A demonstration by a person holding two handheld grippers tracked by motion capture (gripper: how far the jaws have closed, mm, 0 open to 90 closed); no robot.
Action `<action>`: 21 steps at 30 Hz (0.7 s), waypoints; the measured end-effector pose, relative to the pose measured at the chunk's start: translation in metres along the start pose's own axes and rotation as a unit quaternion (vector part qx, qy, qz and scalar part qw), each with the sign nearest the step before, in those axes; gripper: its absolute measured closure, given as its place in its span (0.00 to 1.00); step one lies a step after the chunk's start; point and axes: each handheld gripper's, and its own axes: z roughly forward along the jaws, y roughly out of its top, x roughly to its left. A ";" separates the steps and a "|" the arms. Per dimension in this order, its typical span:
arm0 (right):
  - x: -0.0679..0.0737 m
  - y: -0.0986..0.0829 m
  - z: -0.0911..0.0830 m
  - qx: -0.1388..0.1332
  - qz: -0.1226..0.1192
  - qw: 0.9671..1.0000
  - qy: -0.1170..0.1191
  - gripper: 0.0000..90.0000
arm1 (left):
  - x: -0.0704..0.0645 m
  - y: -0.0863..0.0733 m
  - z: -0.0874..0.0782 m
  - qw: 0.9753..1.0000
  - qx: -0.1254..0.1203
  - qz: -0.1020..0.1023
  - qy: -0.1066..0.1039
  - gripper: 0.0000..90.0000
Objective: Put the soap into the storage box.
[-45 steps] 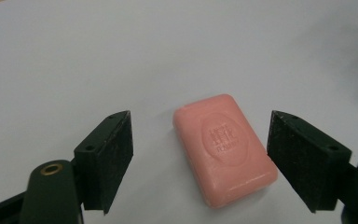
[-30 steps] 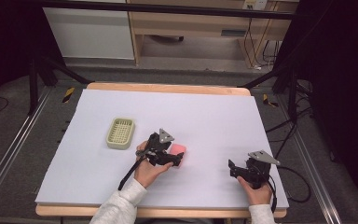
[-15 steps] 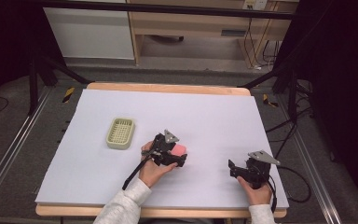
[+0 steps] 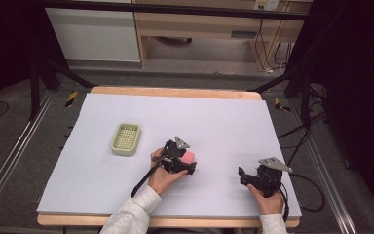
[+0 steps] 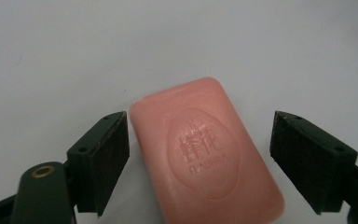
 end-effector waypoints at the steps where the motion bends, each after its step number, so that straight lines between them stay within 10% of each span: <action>1: 0.000 0.000 0.000 0.000 0.001 1.000 0.000 0.07 | 0.000 0.000 0.000 1.000 0.000 0.000 0.000 0.22; 21: 0.001 0.000 0.001 0.001 0.000 1.000 0.002 0.07 | 0.002 -0.004 0.000 1.000 0.011 -0.023 -0.009 0.37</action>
